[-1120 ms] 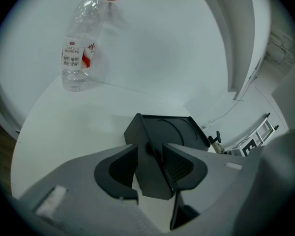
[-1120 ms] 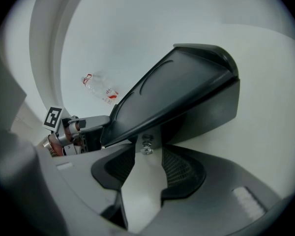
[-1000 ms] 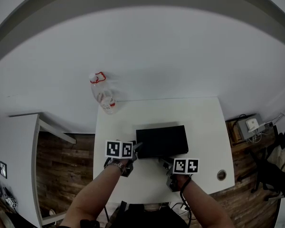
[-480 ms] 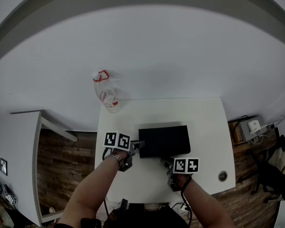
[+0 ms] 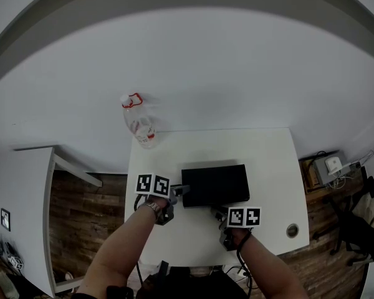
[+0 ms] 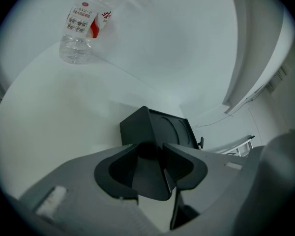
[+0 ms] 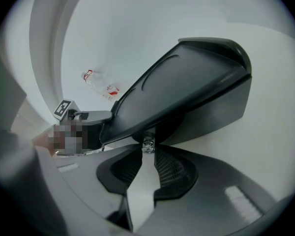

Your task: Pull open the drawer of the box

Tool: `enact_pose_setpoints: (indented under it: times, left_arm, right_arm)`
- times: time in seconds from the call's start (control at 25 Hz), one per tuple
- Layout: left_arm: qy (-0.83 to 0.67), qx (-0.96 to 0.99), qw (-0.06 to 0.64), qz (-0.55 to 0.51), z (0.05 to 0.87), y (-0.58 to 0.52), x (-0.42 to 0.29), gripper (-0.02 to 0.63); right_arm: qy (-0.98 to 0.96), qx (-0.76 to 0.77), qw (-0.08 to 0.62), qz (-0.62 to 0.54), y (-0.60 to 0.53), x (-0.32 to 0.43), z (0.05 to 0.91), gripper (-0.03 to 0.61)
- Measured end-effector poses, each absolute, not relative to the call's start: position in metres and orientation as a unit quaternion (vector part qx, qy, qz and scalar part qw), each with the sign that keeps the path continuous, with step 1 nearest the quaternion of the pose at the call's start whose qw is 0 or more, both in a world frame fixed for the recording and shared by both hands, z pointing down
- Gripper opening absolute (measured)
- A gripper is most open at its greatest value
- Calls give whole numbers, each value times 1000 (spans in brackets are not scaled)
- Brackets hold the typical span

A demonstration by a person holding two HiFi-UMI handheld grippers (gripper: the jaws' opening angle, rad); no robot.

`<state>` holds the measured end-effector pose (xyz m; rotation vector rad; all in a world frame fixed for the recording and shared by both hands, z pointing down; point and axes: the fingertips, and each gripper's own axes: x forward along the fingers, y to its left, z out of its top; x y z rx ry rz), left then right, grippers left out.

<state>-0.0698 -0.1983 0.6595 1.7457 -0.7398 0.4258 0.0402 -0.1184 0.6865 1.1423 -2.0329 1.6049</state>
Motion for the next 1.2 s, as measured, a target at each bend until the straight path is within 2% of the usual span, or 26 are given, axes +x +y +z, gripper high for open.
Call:
enact_pose_setpoints:
  times: [1.2]
  left_arm:
    - [-320, 732, 581, 155, 661, -199, -71, 172]
  right_arm:
    - [-700, 403, 151, 570, -87, 43, 686, 77]
